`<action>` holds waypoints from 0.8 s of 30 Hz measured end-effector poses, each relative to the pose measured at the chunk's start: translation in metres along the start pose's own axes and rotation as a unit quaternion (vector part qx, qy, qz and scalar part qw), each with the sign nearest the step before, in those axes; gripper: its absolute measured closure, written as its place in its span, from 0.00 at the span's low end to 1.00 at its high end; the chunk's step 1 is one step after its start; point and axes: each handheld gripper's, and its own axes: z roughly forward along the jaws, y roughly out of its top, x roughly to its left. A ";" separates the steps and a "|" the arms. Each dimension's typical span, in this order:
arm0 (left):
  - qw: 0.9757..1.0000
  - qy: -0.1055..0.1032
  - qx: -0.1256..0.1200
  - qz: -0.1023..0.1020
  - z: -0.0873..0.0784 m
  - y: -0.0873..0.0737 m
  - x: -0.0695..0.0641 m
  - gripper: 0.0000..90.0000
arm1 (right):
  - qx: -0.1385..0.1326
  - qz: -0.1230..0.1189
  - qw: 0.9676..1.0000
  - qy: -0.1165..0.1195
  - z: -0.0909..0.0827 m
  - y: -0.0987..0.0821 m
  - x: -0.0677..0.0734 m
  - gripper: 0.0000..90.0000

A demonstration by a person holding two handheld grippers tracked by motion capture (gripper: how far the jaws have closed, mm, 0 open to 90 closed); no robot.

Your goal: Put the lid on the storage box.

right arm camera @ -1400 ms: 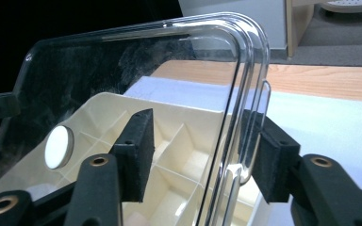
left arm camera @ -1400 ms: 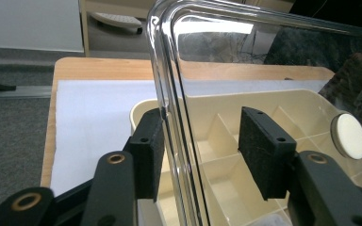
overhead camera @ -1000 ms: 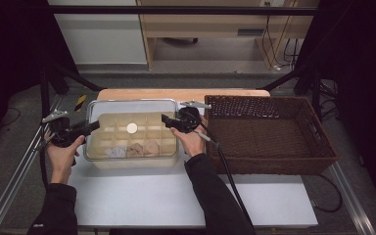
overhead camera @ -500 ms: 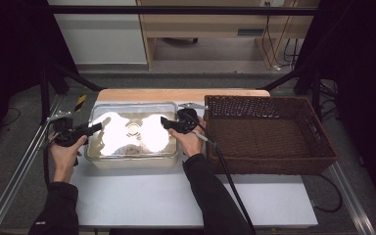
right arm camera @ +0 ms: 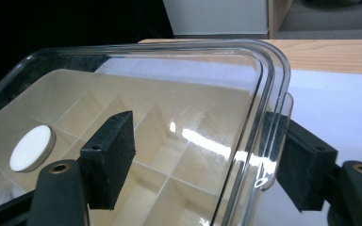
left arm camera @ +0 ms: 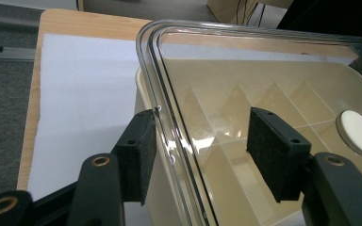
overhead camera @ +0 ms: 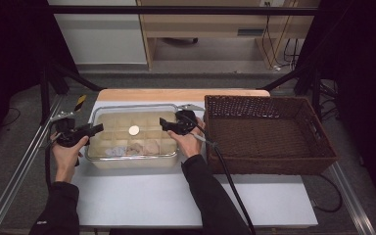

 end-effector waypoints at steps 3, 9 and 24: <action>1.000 0.001 0.006 -0.002 0.002 -0.001 0.001 0.47 | 0.008 -0.001 1.000 -0.009 0.001 -0.001 0.000 0.30; 1.000 -0.003 0.019 -0.013 0.007 -0.004 0.005 0.45 | 0.025 0.009 1.000 -0.012 0.005 -0.004 -0.003 0.31; 1.000 0.024 -0.017 0.011 -0.016 0.001 -0.001 0.43 | 0.010 0.002 1.000 -0.029 -0.005 0.004 -0.006 0.35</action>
